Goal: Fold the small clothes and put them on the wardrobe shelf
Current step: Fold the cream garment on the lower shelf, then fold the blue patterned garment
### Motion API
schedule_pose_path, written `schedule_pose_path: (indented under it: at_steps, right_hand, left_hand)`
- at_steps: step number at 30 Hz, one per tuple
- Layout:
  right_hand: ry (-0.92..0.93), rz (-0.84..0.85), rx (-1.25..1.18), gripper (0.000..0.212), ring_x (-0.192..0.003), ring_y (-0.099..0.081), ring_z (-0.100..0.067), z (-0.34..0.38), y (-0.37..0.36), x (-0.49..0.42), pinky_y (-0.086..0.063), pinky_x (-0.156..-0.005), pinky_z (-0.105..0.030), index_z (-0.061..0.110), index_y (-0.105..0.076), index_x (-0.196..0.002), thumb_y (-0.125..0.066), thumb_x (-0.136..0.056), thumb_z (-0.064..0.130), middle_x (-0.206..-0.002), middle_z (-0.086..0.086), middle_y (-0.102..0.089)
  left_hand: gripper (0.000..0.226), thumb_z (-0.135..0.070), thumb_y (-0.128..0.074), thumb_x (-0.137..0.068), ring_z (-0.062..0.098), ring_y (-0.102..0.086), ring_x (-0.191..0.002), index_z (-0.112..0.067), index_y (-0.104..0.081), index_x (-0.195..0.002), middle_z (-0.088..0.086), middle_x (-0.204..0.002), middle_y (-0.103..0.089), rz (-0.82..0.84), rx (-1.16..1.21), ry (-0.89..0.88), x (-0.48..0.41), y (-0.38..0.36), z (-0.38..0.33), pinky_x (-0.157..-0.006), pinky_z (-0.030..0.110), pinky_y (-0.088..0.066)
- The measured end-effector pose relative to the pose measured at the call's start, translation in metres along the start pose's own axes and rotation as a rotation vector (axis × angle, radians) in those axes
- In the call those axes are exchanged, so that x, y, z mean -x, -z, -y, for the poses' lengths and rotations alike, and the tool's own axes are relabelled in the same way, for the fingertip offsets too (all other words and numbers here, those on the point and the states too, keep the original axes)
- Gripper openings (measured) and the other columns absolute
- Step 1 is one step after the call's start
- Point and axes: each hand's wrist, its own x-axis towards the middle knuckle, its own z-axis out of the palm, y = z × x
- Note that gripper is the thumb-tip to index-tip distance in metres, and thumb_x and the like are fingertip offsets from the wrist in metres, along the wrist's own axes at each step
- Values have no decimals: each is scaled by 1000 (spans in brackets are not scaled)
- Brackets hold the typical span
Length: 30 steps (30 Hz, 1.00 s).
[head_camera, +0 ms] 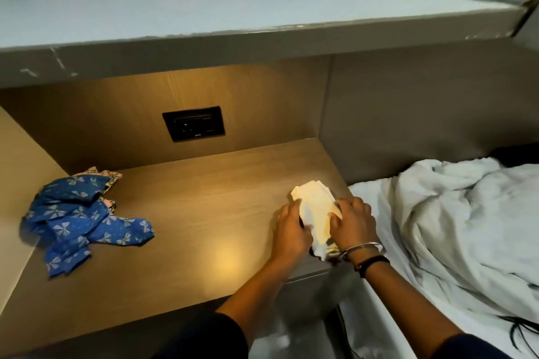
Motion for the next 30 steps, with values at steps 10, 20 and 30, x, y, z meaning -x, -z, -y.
schedule_pose_path:
  at_steps: [10,20,30]
  right_hand:
    - [302,227,289,58,-149,-6,-25,-19,-33,10,-10,-119,-46,25,-16,-152,-26,-99,46,-163,-1,-5]
    - [449,45,191,39,-142,-30,-30,128,-17,17,-17,-114,-55,19,-61,-122,-48,-92,40,-150,-6,-43]
    - [607,526,-303,58,-121,-52,-37,444,-117,6,-44,-98,-41,11,-42,-140,-62,-87,25,-135,-18,-55]
  left_hand:
    - [50,-42,-29,-102,29,-3,-150,-34,-23,-151,5,-164,-4,282,-640,-245,-11,-1,27,-118,52,0]
    - [54,-15,-50,-90,25,-20,-147,-25,-41,-143,6,-160,-25,-289,-499,-24,32,194,109,-118,44,-15]
    - [65,-27,-60,-85,33,-31,-139,-14,-37,-144,14,-152,-35,-344,-991,208,8,410,215,-112,46,-27]
